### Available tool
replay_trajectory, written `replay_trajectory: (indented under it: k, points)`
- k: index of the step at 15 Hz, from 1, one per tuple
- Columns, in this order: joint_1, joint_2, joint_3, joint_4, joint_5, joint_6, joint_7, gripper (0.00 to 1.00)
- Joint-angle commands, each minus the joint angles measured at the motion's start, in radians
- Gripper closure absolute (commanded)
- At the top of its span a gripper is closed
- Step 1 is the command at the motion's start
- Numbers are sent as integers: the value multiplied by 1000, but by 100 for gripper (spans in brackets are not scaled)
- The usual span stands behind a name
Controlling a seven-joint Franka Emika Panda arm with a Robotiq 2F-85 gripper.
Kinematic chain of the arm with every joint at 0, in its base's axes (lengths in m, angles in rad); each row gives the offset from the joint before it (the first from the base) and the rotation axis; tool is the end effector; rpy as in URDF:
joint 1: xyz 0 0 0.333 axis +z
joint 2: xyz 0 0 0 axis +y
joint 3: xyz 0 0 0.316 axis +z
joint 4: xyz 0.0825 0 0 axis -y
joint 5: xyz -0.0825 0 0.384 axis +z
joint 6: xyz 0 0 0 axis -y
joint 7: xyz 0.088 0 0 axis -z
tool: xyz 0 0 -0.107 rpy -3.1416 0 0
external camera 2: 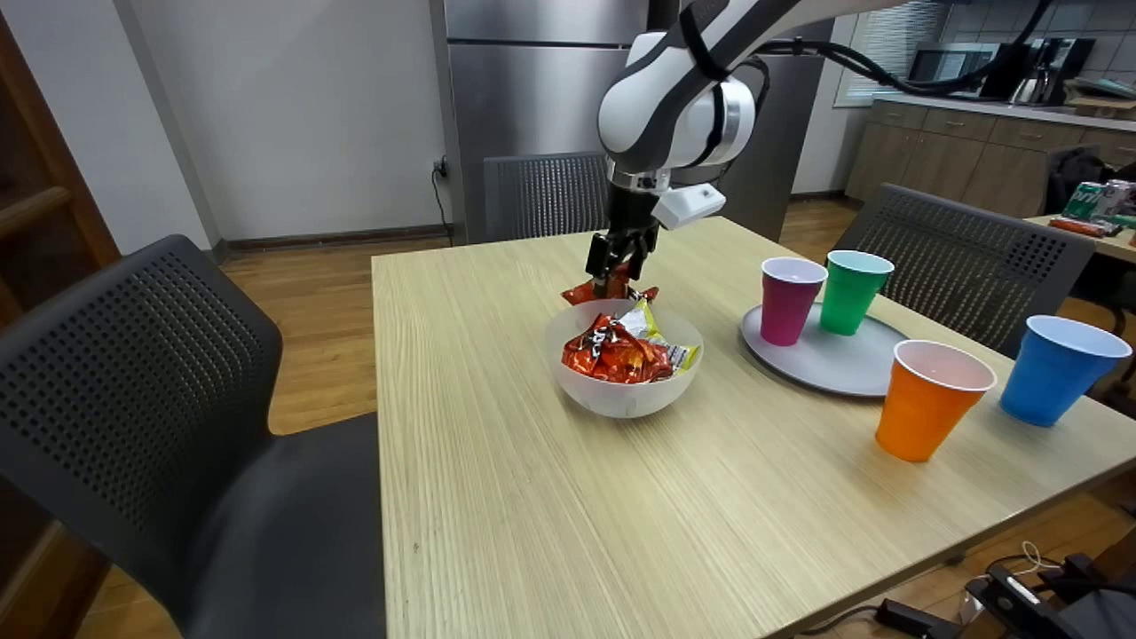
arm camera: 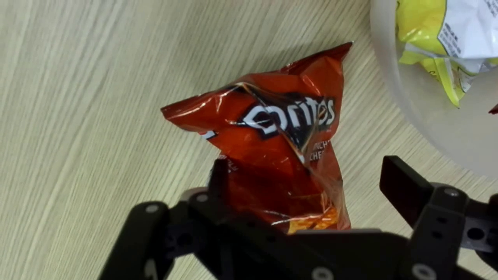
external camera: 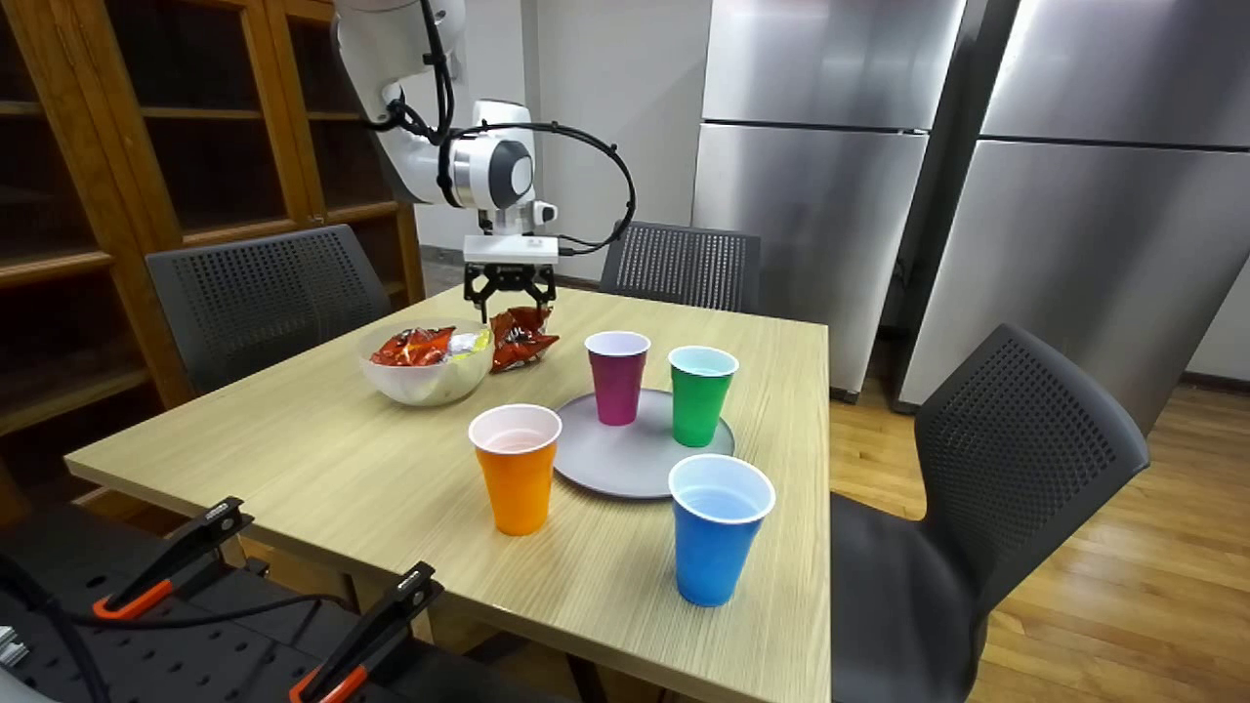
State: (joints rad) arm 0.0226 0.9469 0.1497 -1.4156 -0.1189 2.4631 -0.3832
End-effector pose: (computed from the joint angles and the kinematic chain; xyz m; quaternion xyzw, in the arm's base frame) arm 0.7255 0.1039 0.1431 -0.9572 -0.2834 -0.0578 0.0131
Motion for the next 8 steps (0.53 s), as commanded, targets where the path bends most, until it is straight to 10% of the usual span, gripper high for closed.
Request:
replay_trajectory:
  k: [1, 3, 4, 8]
  points:
    - [-21, 1, 24, 21, 22, -39, -39, 0]
    - [-22, 2, 23, 23, 22, -41, -39, 3]
    - [-23, 3, 24, 24, 23, -41, -39, 28]
    - [-22, 6, 23, 29, 23, -46, -39, 47]
